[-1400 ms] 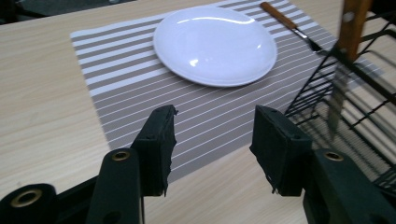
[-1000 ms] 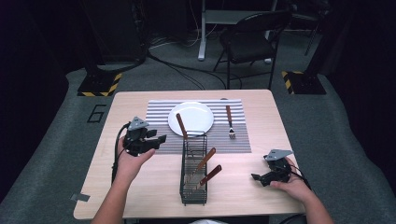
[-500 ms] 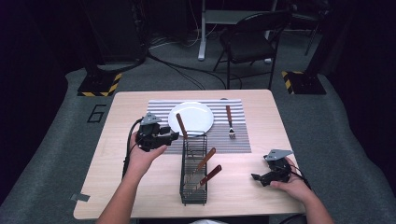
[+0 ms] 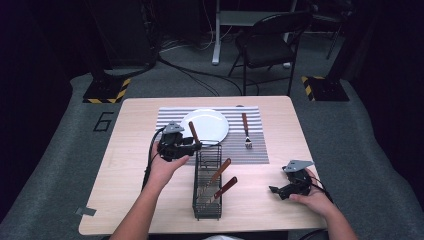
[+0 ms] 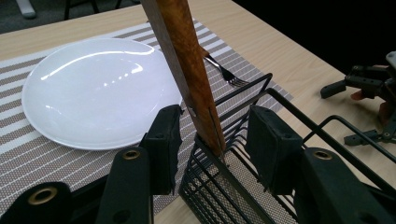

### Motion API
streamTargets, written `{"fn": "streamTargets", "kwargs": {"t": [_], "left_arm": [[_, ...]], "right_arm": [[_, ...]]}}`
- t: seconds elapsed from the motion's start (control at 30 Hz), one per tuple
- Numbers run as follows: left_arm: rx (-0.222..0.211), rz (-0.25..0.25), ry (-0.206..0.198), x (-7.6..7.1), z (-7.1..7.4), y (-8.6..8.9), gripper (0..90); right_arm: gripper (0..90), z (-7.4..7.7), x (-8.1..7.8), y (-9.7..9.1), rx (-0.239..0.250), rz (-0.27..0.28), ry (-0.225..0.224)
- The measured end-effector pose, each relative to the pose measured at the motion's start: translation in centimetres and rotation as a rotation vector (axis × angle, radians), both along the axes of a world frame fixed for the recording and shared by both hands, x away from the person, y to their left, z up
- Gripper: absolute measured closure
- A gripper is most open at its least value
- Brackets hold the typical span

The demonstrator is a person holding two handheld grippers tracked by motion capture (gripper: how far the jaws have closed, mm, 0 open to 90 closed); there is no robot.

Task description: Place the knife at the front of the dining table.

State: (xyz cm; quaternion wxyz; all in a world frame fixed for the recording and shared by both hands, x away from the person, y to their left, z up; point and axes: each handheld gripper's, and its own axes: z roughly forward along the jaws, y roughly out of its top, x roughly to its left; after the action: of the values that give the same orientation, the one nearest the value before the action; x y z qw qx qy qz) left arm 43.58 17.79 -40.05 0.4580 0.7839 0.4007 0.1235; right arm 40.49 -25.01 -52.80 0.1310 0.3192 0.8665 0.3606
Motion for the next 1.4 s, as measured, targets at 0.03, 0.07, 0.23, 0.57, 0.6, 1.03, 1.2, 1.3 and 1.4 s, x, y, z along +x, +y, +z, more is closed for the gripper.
{"fn": "streamTargets", "kwargs": {"t": [0.03,0.07,0.23,0.57,0.6,1.03,1.2,1.3,1.4], "left_arm": [[0.002,0.0,-0.005,0.1,-0.1,-0.1,55.9],[0.002,0.0,-0.005,0.1,-0.1,-0.1,56.8],[0.008,0.012,-0.023,0.2,-0.4,-0.5,62.5],[0.001,0.009,-0.072,-0.6,-0.3,-0.6,70.1],[0.001,0.008,-0.076,-0.7,-0.3,-0.7,70.3],[-0.059,-0.043,-0.052,-1.0,-0.8,-1.3,75.0],[-0.051,-0.053,-0.051,-1.0,-1.0,-1.6,75.4],[-0.049,-0.068,-0.054,-1.3,-0.8,-1.9,76.0],[-0.041,-0.077,-0.063,-1.5,-0.6,-2.1,76.3]], "right_arm": [[0.0,0.0,0.0,0.0,0.0,0.0,0.0],[0.0,0.0,0.0,0.0,0.0,0.0,0.0],[0.0,0.0,0.0,0.0,0.0,0.0,0.0],[0.0,0.0,0.0,0.0,0.0,0.001,0.0],[0.0,0.0,0.0,0.0,0.0,0.001,0.0],[0.0,0.0,0.0,0.0,0.0,0.0,0.0],[0.0,0.0,0.0,0.0,0.0,0.0,0.0],[0.0,0.0,0.0,0.0,0.0,0.0,0.0],[0.0,0.0,0.0,0.0,0.0,0.0,0.0]]}}
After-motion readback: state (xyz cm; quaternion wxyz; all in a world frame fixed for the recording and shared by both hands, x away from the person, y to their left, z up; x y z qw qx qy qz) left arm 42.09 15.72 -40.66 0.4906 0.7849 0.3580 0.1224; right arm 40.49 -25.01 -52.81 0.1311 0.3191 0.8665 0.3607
